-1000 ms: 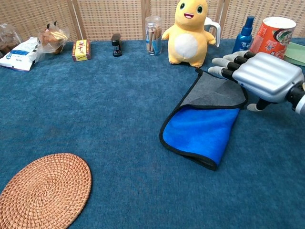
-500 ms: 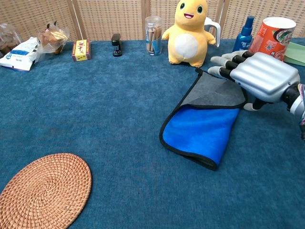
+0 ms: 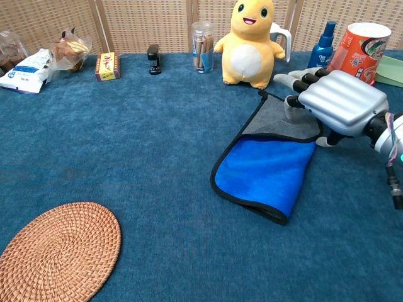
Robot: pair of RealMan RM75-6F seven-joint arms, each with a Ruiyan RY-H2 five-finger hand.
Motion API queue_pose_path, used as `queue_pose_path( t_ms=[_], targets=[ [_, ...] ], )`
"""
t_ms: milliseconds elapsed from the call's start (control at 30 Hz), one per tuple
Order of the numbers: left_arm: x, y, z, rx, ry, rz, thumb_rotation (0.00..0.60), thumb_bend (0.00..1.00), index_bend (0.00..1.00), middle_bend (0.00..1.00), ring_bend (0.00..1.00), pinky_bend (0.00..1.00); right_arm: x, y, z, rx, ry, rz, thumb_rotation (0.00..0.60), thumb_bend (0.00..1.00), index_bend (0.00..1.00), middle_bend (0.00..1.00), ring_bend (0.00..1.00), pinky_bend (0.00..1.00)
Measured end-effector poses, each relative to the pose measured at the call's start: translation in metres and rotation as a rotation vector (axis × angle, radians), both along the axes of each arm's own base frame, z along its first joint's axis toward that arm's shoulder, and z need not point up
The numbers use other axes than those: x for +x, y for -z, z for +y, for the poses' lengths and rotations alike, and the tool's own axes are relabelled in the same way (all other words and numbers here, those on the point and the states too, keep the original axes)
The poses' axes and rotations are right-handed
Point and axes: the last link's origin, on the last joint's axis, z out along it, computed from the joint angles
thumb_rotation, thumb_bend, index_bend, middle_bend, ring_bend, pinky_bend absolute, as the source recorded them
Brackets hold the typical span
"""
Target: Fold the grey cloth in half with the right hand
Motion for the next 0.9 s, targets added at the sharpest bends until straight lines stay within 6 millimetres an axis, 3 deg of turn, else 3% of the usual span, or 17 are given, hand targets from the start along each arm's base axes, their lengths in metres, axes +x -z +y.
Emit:
queue_pose_path(
  t_ms=[300, 900],
  targets=[
    [0.000, 0.000, 0.000, -0.001, -0.001, -0.001, 0.600, 0.12, 0.00, 0.00, 0.00, 0.00, 0.005, 0.003, -0.001, -0.008, -0.009, -0.014, 0.600, 0.14, 0.49, 0.00, 0.06, 0.18],
    [-0.001, -0.001, 0.001, 0.001, -0.005, -0.007, 0.600, 0.12, 0.00, 0.00, 0.00, 0.00, 0.021, 0.013, -0.006, -0.010, -0.028, -0.027, 0.600, 0.18, 0.52, 0.00, 0.07, 0.18]
  ],
)
